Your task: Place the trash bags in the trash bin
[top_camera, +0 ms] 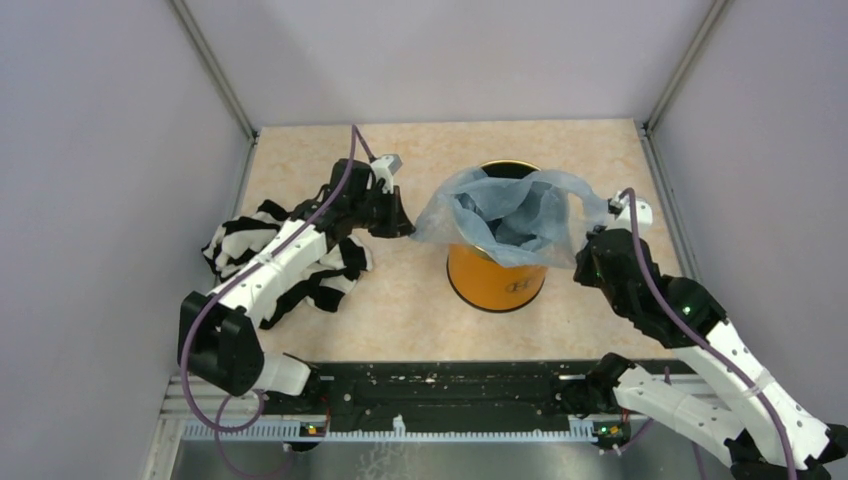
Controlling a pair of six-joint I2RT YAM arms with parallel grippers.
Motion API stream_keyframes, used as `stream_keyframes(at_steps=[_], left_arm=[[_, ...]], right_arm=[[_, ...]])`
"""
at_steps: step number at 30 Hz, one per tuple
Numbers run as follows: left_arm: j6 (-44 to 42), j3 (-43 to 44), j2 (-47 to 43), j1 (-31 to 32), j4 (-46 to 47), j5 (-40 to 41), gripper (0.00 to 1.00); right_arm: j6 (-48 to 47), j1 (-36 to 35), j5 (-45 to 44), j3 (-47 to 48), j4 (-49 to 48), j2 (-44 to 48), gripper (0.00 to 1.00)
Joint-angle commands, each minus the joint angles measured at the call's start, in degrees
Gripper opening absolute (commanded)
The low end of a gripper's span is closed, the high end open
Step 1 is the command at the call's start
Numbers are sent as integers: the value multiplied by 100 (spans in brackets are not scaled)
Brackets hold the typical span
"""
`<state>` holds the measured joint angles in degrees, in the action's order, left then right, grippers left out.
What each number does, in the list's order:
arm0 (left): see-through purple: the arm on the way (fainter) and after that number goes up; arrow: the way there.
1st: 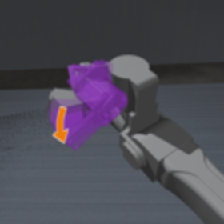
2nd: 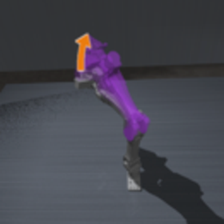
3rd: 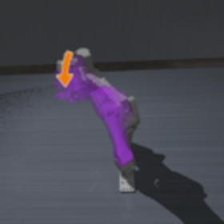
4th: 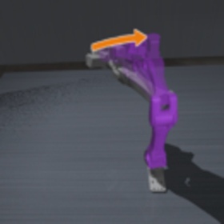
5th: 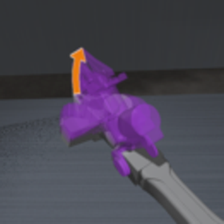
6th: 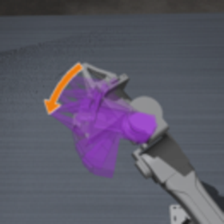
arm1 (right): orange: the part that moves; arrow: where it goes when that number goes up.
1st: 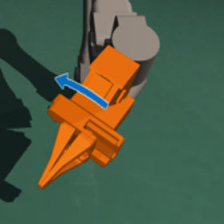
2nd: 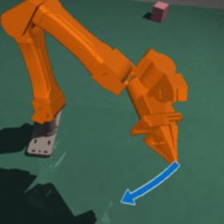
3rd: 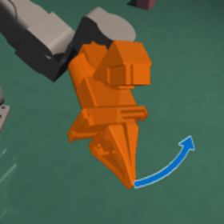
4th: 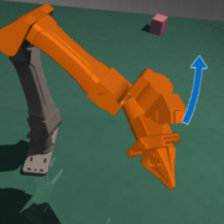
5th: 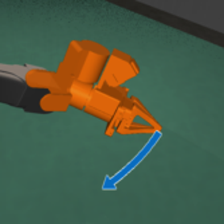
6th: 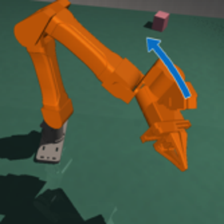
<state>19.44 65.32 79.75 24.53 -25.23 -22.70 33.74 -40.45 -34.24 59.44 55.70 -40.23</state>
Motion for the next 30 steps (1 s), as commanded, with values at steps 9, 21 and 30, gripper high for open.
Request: stream_keyframes(at_steps=[9,21,30], left_arm=[[39,588,928,25,178,-161,0],[-197,916,1262,-234,41,255,0],[-408,1060,1315,-761,-207,337,0]], right_arm=[[80,32,-244,-772,-816,-460,0],[-628,30,1167,-986,-2551,-1131,7],[-679,-692,1186,-780,-2876,-1726,10]])
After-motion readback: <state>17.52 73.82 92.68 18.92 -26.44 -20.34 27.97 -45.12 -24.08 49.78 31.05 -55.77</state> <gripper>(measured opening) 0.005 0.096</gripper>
